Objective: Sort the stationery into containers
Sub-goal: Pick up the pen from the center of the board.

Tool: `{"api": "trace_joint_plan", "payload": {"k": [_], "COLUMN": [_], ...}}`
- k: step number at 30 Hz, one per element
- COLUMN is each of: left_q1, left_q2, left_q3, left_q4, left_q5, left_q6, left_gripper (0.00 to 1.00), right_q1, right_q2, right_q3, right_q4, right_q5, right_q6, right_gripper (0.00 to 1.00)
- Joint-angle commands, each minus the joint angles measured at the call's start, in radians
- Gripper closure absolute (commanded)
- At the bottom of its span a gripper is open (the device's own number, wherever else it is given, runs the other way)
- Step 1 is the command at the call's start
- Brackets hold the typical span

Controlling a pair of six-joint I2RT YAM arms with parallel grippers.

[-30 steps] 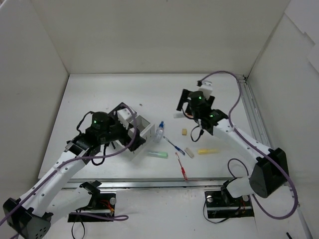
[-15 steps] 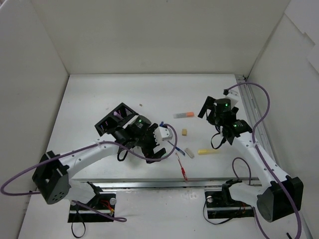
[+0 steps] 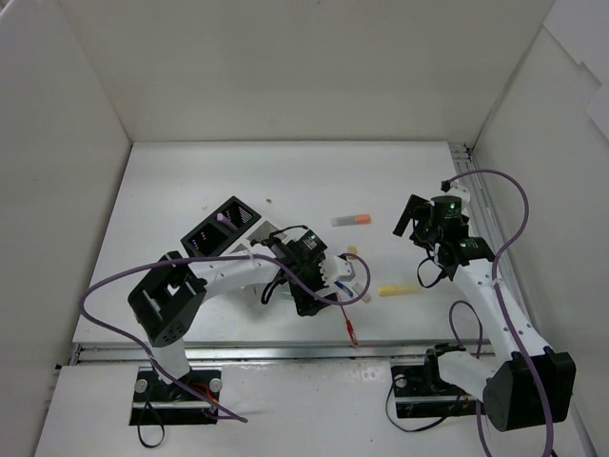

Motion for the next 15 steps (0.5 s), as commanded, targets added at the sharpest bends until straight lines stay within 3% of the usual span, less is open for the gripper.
{"api": "trace_joint_plan", "payload": {"k": [1,10,15], "left_q1": [-0.014,-0.061,-0.093], "left_q2": [0.037,0.126,0.182], "left_q3": [0.065,0.073,0.073], "left_q4": [-0.020,-0.028,-0.040], "left_q5": [-0.045,-0.133,-0.169], "left_q6": [0.016,-0.061,-0.130], "left_gripper": [0.07,0.22,0.53], "right_q1": [-0.023,-0.058,-0.067], "right_q2": [-0.016,-0.022,-0.031], "right_q3": [-0.001,-0.009,-0.015], "right_q4": [0.019,0.019,0.018], "right_q5": [-0.058,-0.110,-0.112], "right_q6": [-0.022,-0.025,-0.025], "right_gripper": [0.02,0.02,0.02]}}
